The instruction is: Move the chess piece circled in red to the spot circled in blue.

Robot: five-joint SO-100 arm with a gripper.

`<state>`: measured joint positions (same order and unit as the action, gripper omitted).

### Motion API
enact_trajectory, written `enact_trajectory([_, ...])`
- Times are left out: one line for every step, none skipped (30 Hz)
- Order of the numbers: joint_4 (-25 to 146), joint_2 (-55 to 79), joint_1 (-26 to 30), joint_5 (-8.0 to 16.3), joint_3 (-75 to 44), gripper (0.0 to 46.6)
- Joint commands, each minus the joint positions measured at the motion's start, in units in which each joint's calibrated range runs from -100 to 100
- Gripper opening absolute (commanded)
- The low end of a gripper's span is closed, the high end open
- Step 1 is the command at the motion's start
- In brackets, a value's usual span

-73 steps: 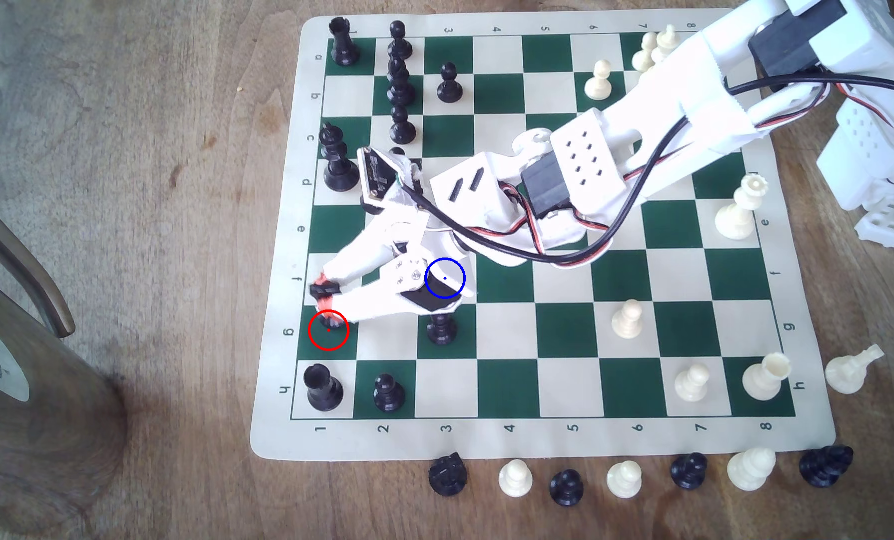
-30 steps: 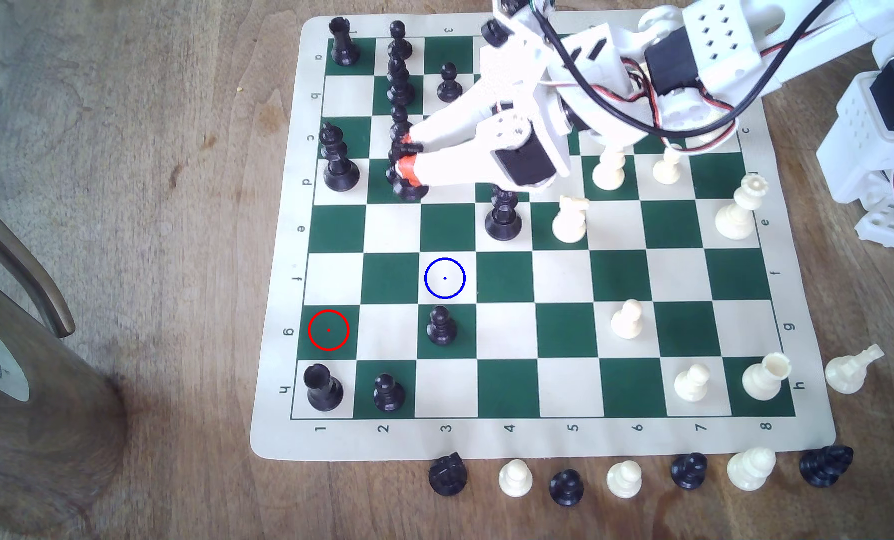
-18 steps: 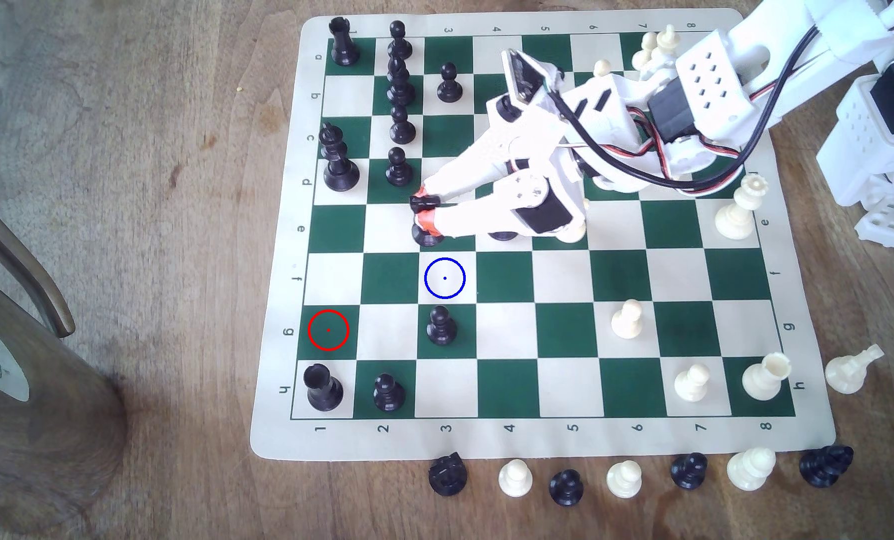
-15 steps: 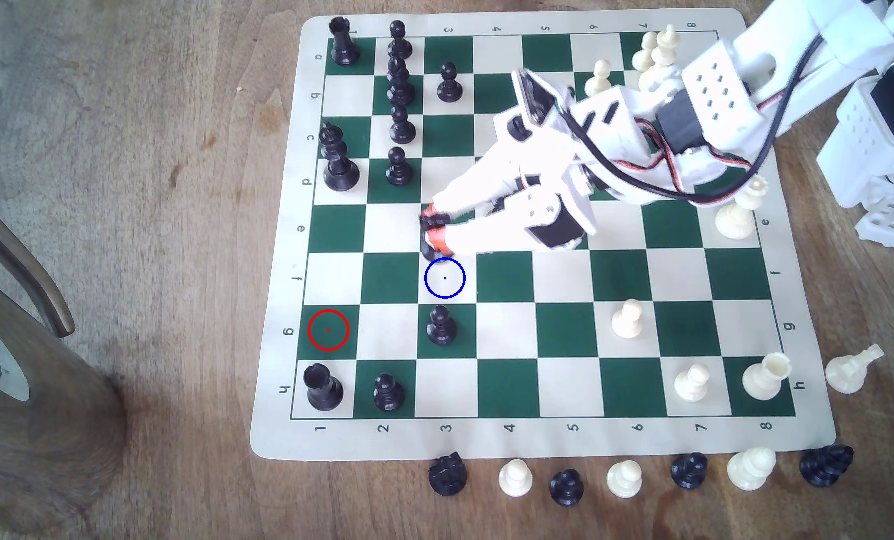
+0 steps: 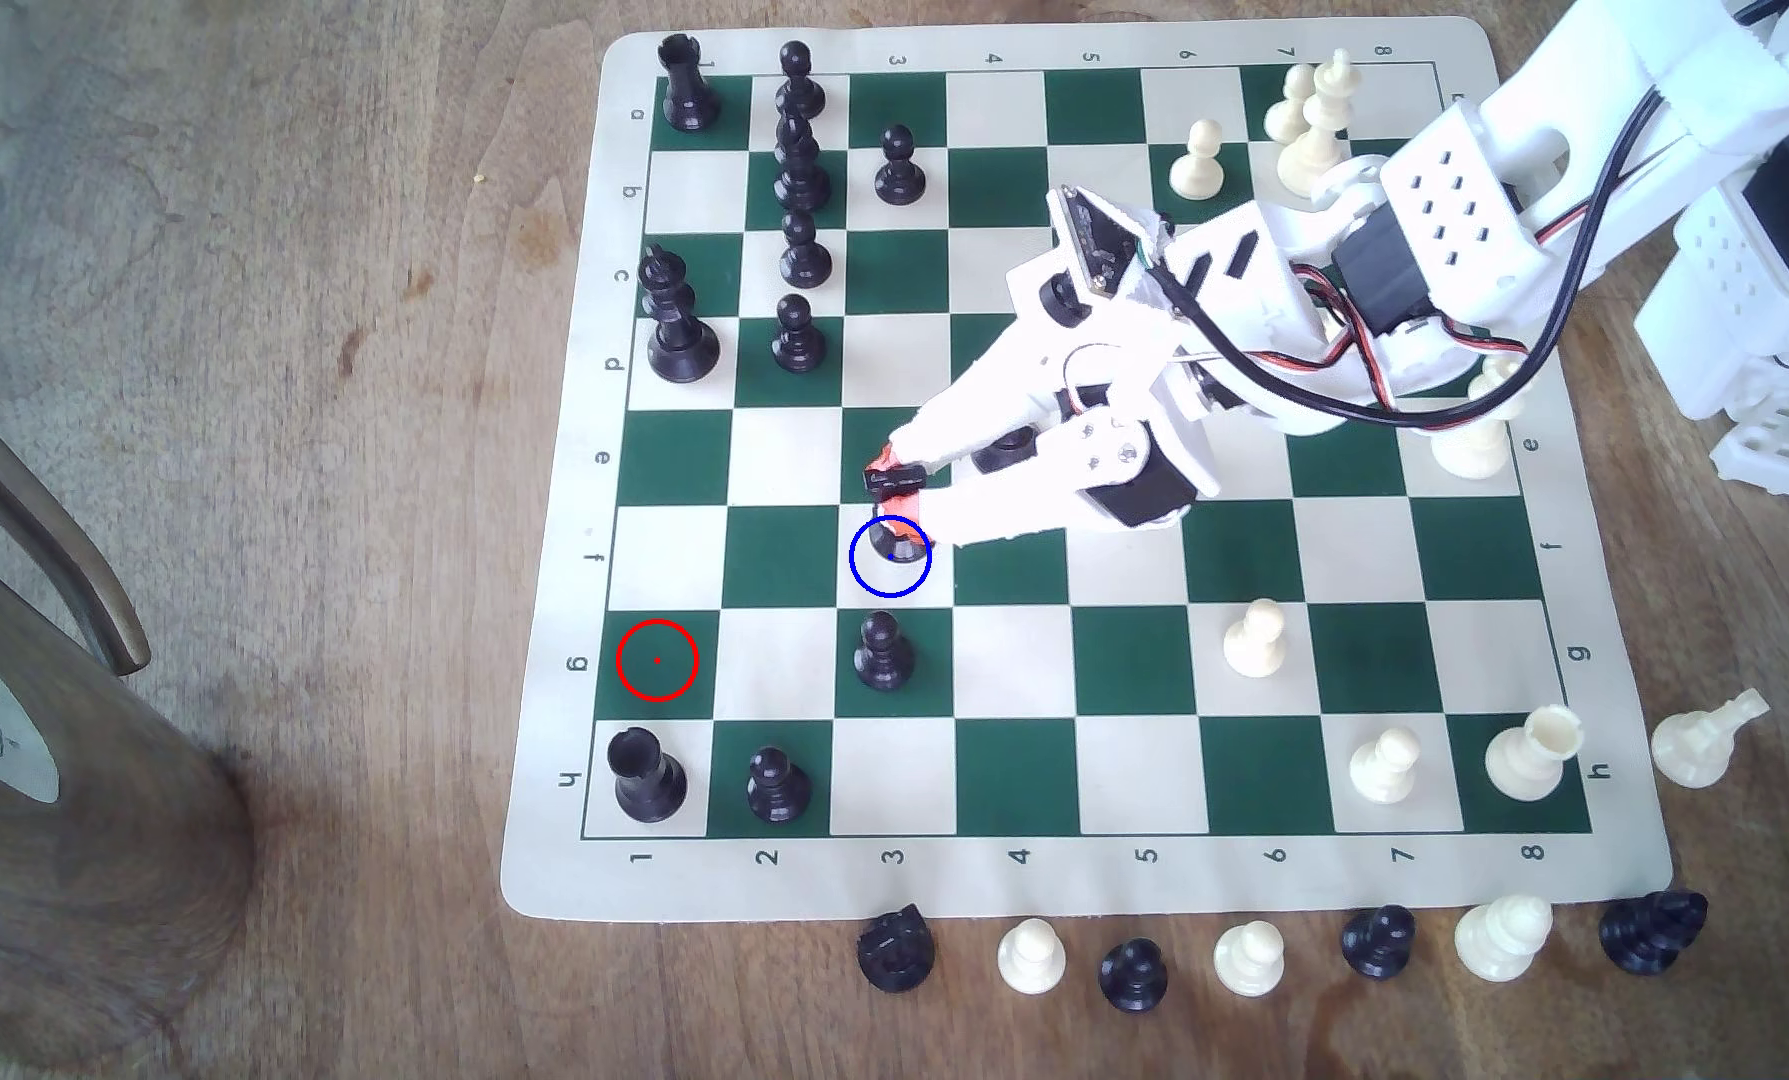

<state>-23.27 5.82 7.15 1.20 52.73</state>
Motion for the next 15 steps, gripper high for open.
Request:
enact_trajectory([-2.6,1.2,-0.1,-0.1,-1.9,0.3])
enact_trajectory([-2.9,1.6,-0.1,-0.1,-2.0,0.3])
enact_trajectory([-3.0,2.0,-0.1,-0.1,-2.1,0.3])
enact_trajectory([-3.1,2.6,-0.1,-0.1,-2.5,0.3])
enact_trajectory([-3.1,2.8,-0.2,-0.1,-2.7,0.3])
enact_trajectory([-3.1,2.9,-0.2,-0.1,-2.9,0.3])
enact_trajectory([-3.1,3.2,-0.2,-0.1,-3.1,0.3])
enact_trajectory([-3.1,3.4,-0.2,-0.1,-3.3,0.3])
enact_trajectory([-3.1,3.8,-0.3,-0.1,-3.6,0.3])
enact_trajectory([-3.2,3.9,-0.3,-0.1,-3.9,0.3])
enact_trajectory([-3.3,4.2,-0.3,-0.1,-4.0,0.3])
enact_trajectory([-3.4,4.4,-0.3,-0.1,-4.1,0.3])
enact_trajectory([-3.5,4.6,-0.3,-0.1,-4.3,0.3])
enact_trajectory([-3.8,4.7,-0.3,-0.1,-4.4,0.3])
enact_trajectory([-3.9,4.9,-0.2,-0.1,-4.5,0.3])
